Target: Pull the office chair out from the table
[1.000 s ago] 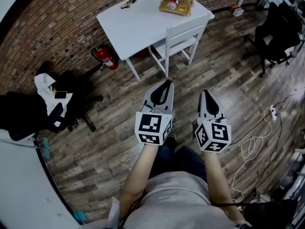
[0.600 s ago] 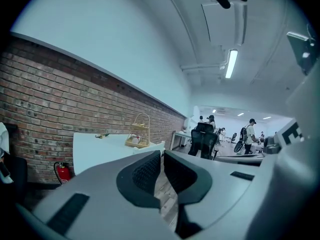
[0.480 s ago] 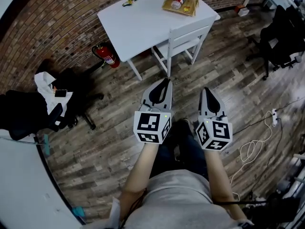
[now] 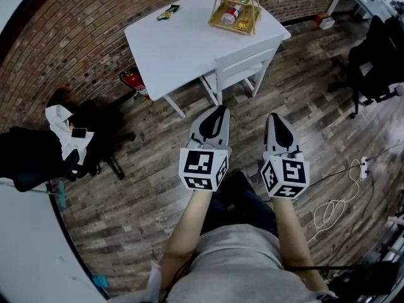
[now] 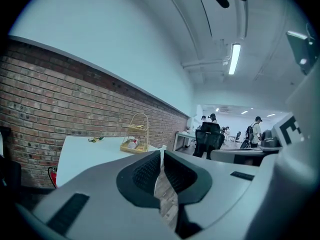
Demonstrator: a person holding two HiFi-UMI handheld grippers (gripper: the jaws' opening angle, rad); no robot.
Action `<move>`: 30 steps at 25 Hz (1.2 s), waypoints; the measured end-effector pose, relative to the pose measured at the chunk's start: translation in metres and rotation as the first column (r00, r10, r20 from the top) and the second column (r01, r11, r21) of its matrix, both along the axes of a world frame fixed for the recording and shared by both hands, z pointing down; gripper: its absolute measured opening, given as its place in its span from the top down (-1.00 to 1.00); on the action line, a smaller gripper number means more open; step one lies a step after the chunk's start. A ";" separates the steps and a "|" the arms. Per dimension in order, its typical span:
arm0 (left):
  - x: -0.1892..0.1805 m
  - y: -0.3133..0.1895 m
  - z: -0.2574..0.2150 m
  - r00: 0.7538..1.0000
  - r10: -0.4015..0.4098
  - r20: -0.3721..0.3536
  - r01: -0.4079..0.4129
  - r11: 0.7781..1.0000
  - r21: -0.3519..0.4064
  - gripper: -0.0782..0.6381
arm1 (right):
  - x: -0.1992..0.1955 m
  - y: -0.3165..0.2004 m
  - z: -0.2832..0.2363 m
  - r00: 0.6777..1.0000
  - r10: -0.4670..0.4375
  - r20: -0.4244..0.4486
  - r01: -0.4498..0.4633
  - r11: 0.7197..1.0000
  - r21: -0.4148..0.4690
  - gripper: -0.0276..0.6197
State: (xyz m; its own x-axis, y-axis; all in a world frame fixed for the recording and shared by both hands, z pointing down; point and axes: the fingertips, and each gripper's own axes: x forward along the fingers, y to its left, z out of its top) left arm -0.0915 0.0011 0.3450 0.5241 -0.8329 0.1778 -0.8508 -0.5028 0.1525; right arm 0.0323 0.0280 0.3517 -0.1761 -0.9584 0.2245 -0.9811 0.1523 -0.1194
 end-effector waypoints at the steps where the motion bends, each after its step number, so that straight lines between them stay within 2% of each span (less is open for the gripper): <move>1: 0.007 -0.006 0.000 1.000 0.000 0.001 0.000 1.000 0.001 0.69 | 0.006 -0.007 -0.003 1.000 -0.004 -0.005 0.004 1.000 0.007 0.87; 6: 0.038 -0.034 -0.003 1.000 -0.007 0.011 0.007 1.000 0.005 0.69 | 0.034 -0.038 -0.008 1.000 -0.013 0.007 0.013 1.000 0.019 0.87; 13: 0.057 -0.067 -0.005 0.999 -0.036 0.023 0.036 0.999 0.005 0.69 | 0.054 -0.073 -0.005 0.999 -0.042 0.027 0.041 0.999 0.017 0.87; 19: 0.060 -0.087 -0.006 0.997 -0.064 0.048 0.064 0.998 0.009 0.69 | 0.060 -0.098 -0.002 0.997 -0.064 0.037 0.064 0.998 0.014 0.87; 30: 0.058 -0.130 0.013 0.995 -0.080 0.056 0.081 0.996 -0.028 0.69 | 0.064 -0.141 0.015 0.997 -0.065 0.043 0.066 0.998 -0.022 0.87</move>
State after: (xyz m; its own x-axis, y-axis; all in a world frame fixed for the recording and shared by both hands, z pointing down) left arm -0.0339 -0.1292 0.3578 0.4442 -0.8658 0.2303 -0.8959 -0.4282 0.1184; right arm 0.0963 -0.1130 0.3665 -0.2482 -0.9392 0.2373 -0.9630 0.2128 -0.1652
